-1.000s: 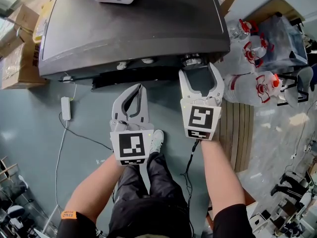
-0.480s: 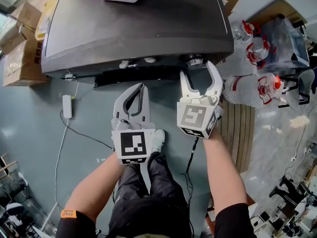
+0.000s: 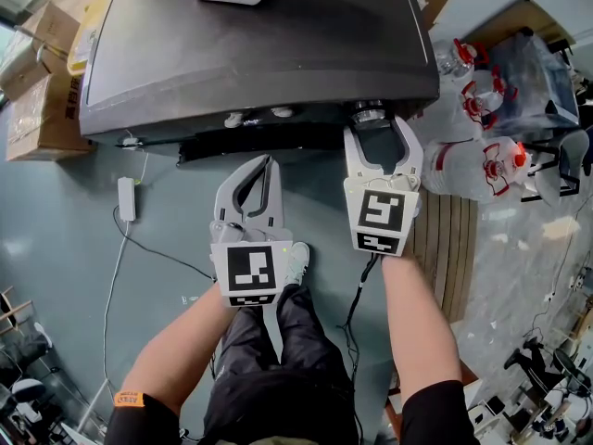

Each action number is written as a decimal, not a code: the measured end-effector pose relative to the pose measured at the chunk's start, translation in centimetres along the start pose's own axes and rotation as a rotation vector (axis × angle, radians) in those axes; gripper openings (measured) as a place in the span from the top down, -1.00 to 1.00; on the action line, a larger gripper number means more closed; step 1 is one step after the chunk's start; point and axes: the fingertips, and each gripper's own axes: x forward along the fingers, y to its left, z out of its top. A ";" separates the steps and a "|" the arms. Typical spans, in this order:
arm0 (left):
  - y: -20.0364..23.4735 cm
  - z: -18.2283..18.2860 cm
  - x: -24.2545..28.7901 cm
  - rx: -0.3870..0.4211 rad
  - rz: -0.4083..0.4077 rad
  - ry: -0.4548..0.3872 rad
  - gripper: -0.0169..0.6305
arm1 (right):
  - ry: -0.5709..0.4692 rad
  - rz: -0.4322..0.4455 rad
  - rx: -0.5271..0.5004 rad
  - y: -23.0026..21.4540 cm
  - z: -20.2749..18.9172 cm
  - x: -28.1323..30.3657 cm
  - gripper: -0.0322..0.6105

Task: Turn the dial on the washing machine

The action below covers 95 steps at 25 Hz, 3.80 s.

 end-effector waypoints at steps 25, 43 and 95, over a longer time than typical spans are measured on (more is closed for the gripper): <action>0.2 -0.6 -0.1 -0.011 0.008 0.015 0.90 | -0.018 -0.069 -0.291 0.9 0.6 -0.5 -0.06; 0.8 -1.7 0.0 -0.004 0.010 0.037 0.90 | 0.003 -0.034 0.011 0.0 -0.6 0.3 0.01; 1.4 -1.7 1.5 -0.056 0.017 0.048 0.90 | -0.066 0.071 0.328 -0.9 -0.7 0.0 0.00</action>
